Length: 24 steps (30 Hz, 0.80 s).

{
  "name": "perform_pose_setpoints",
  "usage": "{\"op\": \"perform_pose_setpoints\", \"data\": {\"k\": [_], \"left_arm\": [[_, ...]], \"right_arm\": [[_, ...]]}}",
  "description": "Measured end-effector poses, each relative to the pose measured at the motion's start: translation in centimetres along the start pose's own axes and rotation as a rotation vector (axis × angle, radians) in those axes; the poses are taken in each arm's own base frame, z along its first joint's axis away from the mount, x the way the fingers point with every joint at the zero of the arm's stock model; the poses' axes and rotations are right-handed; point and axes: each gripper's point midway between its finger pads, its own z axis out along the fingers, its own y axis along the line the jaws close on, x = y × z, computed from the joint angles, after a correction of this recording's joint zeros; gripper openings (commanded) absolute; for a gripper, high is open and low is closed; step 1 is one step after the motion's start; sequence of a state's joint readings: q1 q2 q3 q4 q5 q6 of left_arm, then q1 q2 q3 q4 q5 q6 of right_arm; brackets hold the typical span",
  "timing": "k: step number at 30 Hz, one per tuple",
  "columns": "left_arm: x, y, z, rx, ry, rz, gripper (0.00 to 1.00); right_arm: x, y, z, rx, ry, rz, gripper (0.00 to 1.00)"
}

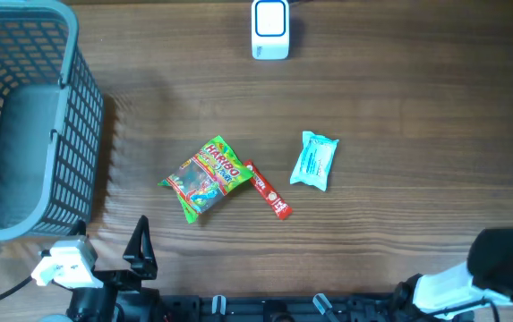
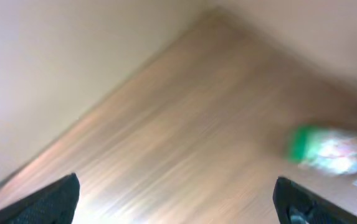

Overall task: Scan the item barcode
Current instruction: 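Reach the right gripper to the mint tissue pack and grasp it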

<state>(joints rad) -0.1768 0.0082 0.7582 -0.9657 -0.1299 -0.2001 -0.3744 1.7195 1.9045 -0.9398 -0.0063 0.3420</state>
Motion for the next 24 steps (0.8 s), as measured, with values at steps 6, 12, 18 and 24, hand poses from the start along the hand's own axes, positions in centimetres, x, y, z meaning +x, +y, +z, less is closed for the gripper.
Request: {"op": "perform_pose_setpoints", "data": {"k": [6,12,18,24], "left_arm": [[0.0,0.0,0.0,0.000,0.000,0.000,1.00],[0.0,0.0,0.0,-0.001,0.001,0.000,1.00],[0.0,0.0,0.0,0.000,0.000,0.000,1.00],[0.0,0.0,0.0,0.000,0.000,0.000,1.00]], "right_arm": [[18.5,11.0,-0.6,-0.285,0.616,-0.174,1.00],[35.4,11.1,1.2,-0.299,0.945,-0.339,1.00],[38.4,10.1,4.5,-0.308,0.865,-0.432,1.00],[39.6,10.5,7.5,-0.390,0.825,-0.594,1.00]]}}
